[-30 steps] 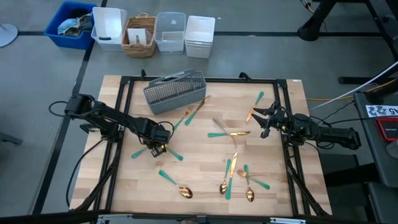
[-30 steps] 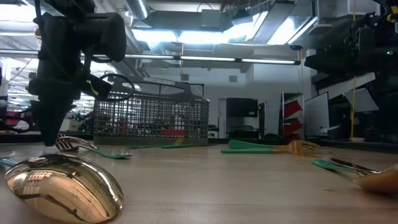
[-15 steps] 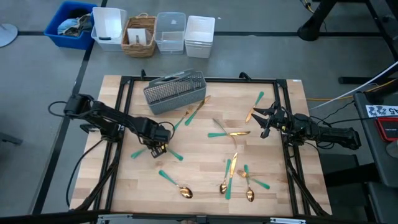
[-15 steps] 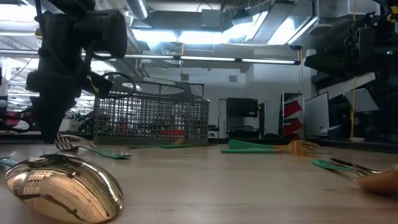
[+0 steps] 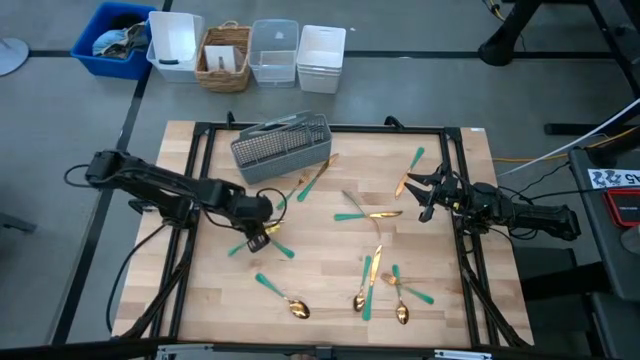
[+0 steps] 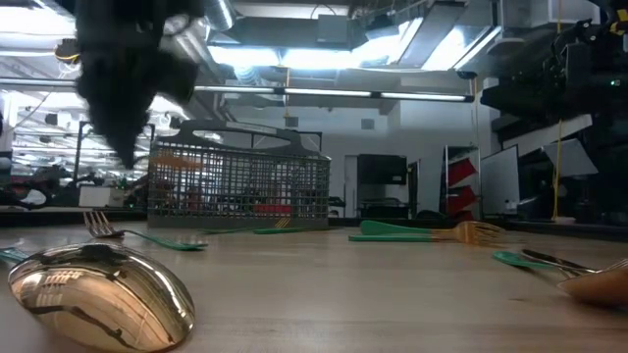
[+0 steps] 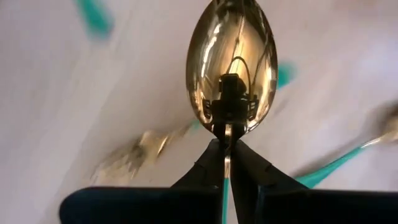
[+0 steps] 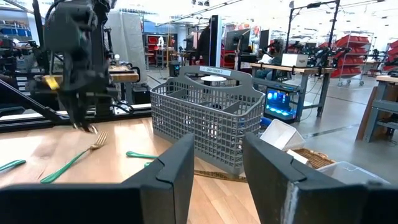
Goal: Sort silverware
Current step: Put the spoon into the left section of the silverware holder
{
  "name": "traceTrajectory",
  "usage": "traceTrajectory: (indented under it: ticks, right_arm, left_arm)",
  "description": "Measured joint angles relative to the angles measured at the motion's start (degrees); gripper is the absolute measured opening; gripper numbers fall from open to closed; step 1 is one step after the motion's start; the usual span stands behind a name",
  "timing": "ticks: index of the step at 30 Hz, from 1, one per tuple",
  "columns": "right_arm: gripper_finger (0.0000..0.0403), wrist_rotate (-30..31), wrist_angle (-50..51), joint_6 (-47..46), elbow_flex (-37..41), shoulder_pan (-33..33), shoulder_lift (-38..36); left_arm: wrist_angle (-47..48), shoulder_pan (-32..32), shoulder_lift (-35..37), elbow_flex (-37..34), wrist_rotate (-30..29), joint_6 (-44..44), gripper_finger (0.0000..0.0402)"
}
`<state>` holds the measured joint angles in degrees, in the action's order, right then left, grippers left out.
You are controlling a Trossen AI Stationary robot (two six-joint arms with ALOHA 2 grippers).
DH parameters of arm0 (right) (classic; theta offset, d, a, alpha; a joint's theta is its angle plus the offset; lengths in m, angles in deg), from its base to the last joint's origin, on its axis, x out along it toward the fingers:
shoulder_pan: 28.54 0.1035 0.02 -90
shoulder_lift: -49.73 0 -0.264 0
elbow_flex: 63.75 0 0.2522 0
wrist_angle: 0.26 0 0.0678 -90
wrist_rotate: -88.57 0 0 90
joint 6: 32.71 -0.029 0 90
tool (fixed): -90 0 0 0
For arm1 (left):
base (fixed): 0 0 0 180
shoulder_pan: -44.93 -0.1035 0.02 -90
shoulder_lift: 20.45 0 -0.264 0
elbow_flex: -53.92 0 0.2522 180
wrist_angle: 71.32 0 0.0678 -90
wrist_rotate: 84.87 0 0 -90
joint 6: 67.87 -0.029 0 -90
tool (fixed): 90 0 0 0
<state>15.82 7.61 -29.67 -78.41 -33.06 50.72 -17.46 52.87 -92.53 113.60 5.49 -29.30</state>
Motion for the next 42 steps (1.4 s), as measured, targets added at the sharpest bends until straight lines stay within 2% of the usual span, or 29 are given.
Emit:
traceTrajectory:
  ticks: [3, 7, 10, 16, 20, 22, 29, 42]
  right_arm:
    - [0.0136, 0.0, 0.0, 0.0, -0.01, -0.01, 0.0]
    - [0.0136, 0.02, 0.0, 0.02, 0.01, -0.01, 0.0]
    - [0.0136, 0.01, 0.0, 0.02, 0.0, 0.0, -0.01]
    - [0.0136, 0.0, 0.02, 0.02, 0.01, 0.01, 0.0]
    - [0.0136, 0.0, 0.02, 0.02, -0.01, -0.01, 0.0]
    - [0.0136, 0.0, 0.02, 0.02, -0.01, 0.01, 0.0]
    - [0.0136, 0.0, 0.02, 0.02, 0.0, 0.01, -0.01]
    - [0.0136, -0.4, 0.02, 0.0, -0.01, 0.0, -0.01]
  left_arm:
    - [-6.99, -0.07, 4.19, 0.14, -4.07, -2.42, 0.0002]
    - [-14.42, -0.11, 10.01, 0.14, -13.92, -7.87, 0.0002]
    - [-17.91, -0.11, 14.22, 0.14, -24.93, -12.34, 0.0002]
    - [-22.67, -0.69, 20.15, 0.14, -51.04, -21.81, 0.0003]
    - [-24.63, -3.08, 21.14, 0.17, -61.71, -27.45, 0.0003]
    - [-24.25, -4.86, 21.05, 0.17, -63.78, -28.37, 0.0007]
    - [-23.37, -11.47, 17.52, 0.14, -64.06, -28.72, 0.0007]
    - [-13.84, -14.86, 5.23, 0.12, -64.09, -14.29, 0.0007]
